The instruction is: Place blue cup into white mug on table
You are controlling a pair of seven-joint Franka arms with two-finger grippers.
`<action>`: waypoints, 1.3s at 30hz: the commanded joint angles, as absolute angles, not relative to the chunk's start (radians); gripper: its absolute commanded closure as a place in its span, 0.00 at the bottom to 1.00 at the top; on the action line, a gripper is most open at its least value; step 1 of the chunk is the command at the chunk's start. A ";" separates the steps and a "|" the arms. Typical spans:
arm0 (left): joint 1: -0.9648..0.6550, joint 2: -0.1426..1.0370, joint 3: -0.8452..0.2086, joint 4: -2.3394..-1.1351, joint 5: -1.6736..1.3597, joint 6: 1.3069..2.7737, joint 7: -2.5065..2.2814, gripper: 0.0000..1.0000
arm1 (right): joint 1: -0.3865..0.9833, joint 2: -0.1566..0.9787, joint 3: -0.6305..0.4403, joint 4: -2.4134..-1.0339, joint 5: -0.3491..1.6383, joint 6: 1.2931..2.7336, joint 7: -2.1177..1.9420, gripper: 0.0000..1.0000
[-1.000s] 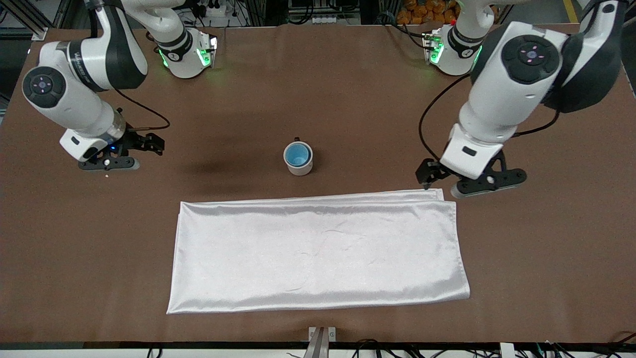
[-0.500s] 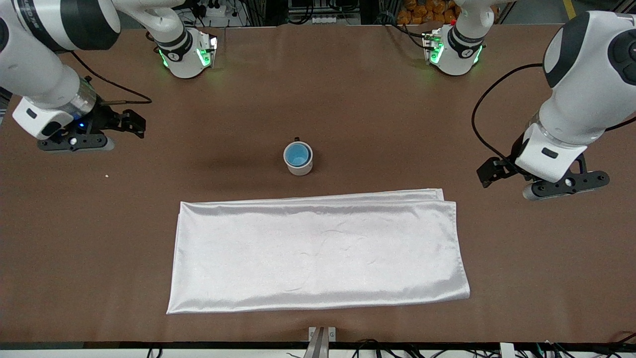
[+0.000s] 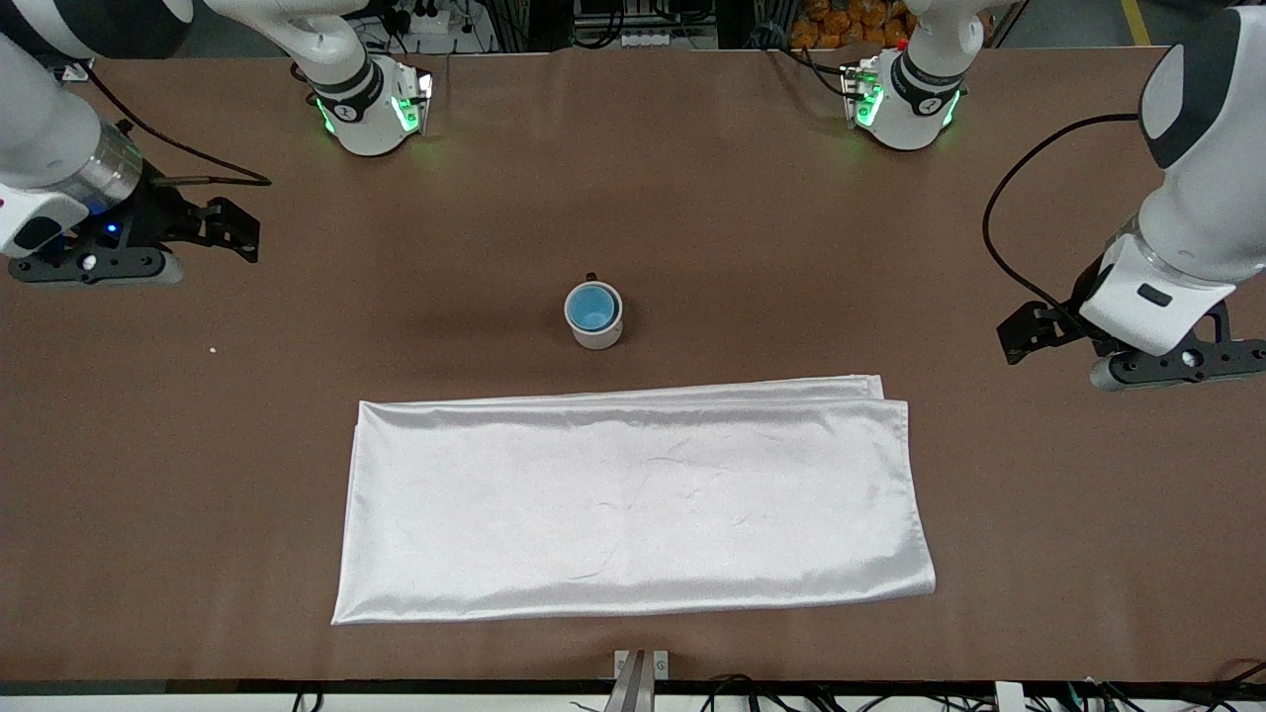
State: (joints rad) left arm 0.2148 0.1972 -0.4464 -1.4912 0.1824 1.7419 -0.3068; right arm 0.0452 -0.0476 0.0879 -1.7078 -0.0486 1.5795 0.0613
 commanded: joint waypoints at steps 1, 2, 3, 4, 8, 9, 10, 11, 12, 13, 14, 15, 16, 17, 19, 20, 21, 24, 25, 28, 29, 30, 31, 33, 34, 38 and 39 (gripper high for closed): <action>0.192 0.170 -0.397 -1.486 0.158 1.715 -0.241 0.00 | 0.026 0.029 0.084 -1.592 0.000 1.519 0.051 0.00; 0.181 0.169 -0.382 -1.486 0.158 1.715 -0.223 0.00 | 0.023 0.032 0.084 -1.588 0.000 1.519 0.051 0.00; 0.166 0.166 -0.362 -1.486 0.156 1.715 -0.207 0.00 | 0.021 0.037 0.084 -1.585 0.000 1.519 0.051 0.00; 0.147 0.160 -0.336 -1.486 0.156 1.715 -0.195 0.00 | 0.021 0.037 0.084 -1.585 0.000 1.519 0.051 0.00; 0.068 0.150 -0.246 -1.488 0.147 1.715 -0.175 0.00 | 0.025 0.037 0.084 -1.585 0.000 1.517 0.052 0.00; 0.055 0.149 -0.226 -1.488 0.137 1.715 -0.170 0.00 | 0.026 0.037 0.084 -1.585 0.000 1.517 0.052 0.00; 0.045 0.147 -0.204 -1.488 0.120 1.715 -0.163 0.00 | 0.026 0.037 0.084 -1.586 0.000 1.517 0.052 0.00; 0.037 0.147 -0.186 -1.488 0.106 1.715 -0.152 0.00 | 0.026 0.037 0.084 -1.589 0.000 1.517 0.051 0.00; 0.029 0.147 -0.172 -1.488 0.097 1.715 -0.138 0.00 | 0.026 0.037 0.084 -1.591 0.000 1.514 0.051 0.00; 0.020 0.146 -0.155 -1.488 0.089 1.715 -0.121 0.00 | 0.026 0.037 0.084 -1.591 0.000 1.502 0.052 0.00; 0.008 0.146 -0.137 -1.488 0.083 1.715 -0.106 0.00 | 0.026 0.035 0.084 -1.591 0.000 1.487 0.052 0.00; -0.004 0.143 -0.121 -1.488 0.080 1.715 -0.097 0.00 | 0.028 0.035 0.084 -1.591 0.000 1.477 0.052 0.00; -0.017 0.140 -0.104 -1.488 0.080 1.715 -0.094 0.00 | 0.028 0.034 0.084 -1.592 0.002 1.473 0.052 0.00; -0.026 0.140 -0.095 -1.488 0.080 1.715 -0.094 0.00 | 0.028 0.031 0.084 -1.594 0.002 1.471 0.052 0.00; -0.037 0.140 -0.086 -1.488 0.080 1.715 -0.094 0.00 | 0.028 0.025 0.086 -1.600 0.002 1.471 0.051 0.00; -0.037 0.140 -0.086 -1.488 0.080 1.715 -0.094 0.00 | 0.028 0.018 0.086 -1.604 0.002 1.471 0.051 0.00; -0.037 0.138 -0.086 -1.488 0.080 1.715 -0.094 0.00 | 0.028 0.014 0.086 -1.609 0.002 1.473 0.051 0.00; -0.040 0.124 -0.086 -1.493 0.078 1.713 -0.094 0.00 | 0.028 0.006 0.086 -1.617 0.002 1.476 0.051 0.00; -0.043 0.115 -0.086 -1.494 0.078 1.709 -0.095 0.00 | 0.028 0.006 0.086 -1.618 0.002 1.476 0.051 0.00; -0.054 0.106 -0.086 -1.494 0.078 1.695 -0.094 0.00 | 0.028 -0.005 0.086 -1.634 0.002 1.483 0.051 0.00; -0.054 0.104 -0.086 -1.494 0.077 1.695 -0.094 0.00 | 0.028 -0.012 0.086 -1.650 0.002 1.494 0.051 0.00; -0.054 0.101 -0.084 -1.494 0.071 1.695 -0.094 0.00 | 0.028 -0.020 0.086 -1.663 0.002 1.511 0.051 0.00; -0.055 0.097 -0.080 -1.494 0.060 1.695 -0.094 0.00 | 0.028 -0.029 0.086 -1.678 0.002 1.526 0.051 0.00; -0.055 0.094 -0.074 -1.494 0.040 1.694 -0.094 0.00 | 0.028 -0.035 0.086 -1.693 0.002 1.539 0.049 0.00; -0.055 0.092 -0.074 -1.494 0.029 1.694 -0.094 0.00 | 0.028 -0.035 0.086 -1.694 0.002 1.539 0.051 0.00; -0.055 0.091 -0.074 -1.496 -0.001 1.694 -0.094 0.00 | 0.028 -0.035 0.086 -1.694 0.002 1.539 0.049 0.00; -0.055 0.091 -0.074 -1.497 -0.003 1.694 -0.094 0.00 | 0.028 -0.035 0.086 -1.694 0.002 1.539 0.051 0.00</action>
